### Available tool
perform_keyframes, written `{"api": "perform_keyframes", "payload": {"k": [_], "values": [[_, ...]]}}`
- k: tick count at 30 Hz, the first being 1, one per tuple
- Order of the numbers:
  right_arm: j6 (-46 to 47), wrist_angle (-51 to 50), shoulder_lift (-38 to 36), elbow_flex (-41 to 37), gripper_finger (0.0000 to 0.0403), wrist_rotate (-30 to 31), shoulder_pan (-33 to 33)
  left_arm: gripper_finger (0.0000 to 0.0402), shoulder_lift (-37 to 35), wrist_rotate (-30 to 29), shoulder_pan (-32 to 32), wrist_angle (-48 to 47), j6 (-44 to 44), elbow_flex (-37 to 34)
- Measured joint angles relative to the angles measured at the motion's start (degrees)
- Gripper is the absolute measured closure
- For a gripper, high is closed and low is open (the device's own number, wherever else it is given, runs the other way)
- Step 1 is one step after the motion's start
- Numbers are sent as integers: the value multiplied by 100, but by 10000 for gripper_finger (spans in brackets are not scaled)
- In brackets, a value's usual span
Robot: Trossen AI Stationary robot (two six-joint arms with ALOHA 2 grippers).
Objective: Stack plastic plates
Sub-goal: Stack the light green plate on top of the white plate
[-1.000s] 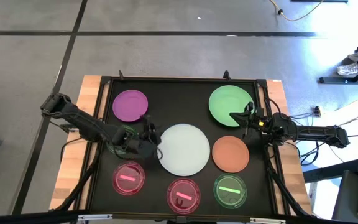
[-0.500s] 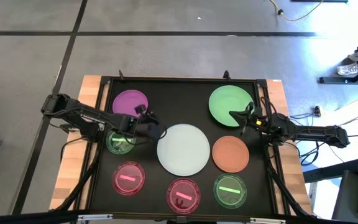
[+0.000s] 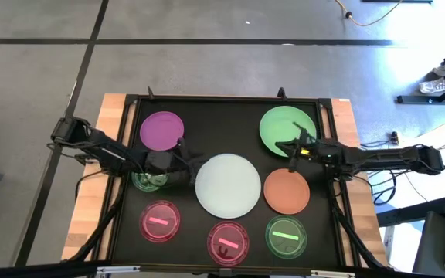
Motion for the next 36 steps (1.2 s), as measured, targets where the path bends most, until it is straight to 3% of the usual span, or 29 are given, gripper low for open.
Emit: {"api": "perform_keyframes", "payload": {"k": [10,19,24,30,36], "values": [[287,217,1764,328,385,236,-2,287,0,11,-99,345,-136,-346],[293,154,2950,703,264,357,-4,287,0,11,-96,341,-168,-346],[141,-478,3289,1008,218,383,-2,287,0,7,-93,334,-178,-346],[138,-681,3614,1065,210,784,-6,287,0,7,-93,332,-184,-346],[13,-771,3762,1065,229,1090,-6,287,0,9,-95,330,-186,-346]]}}
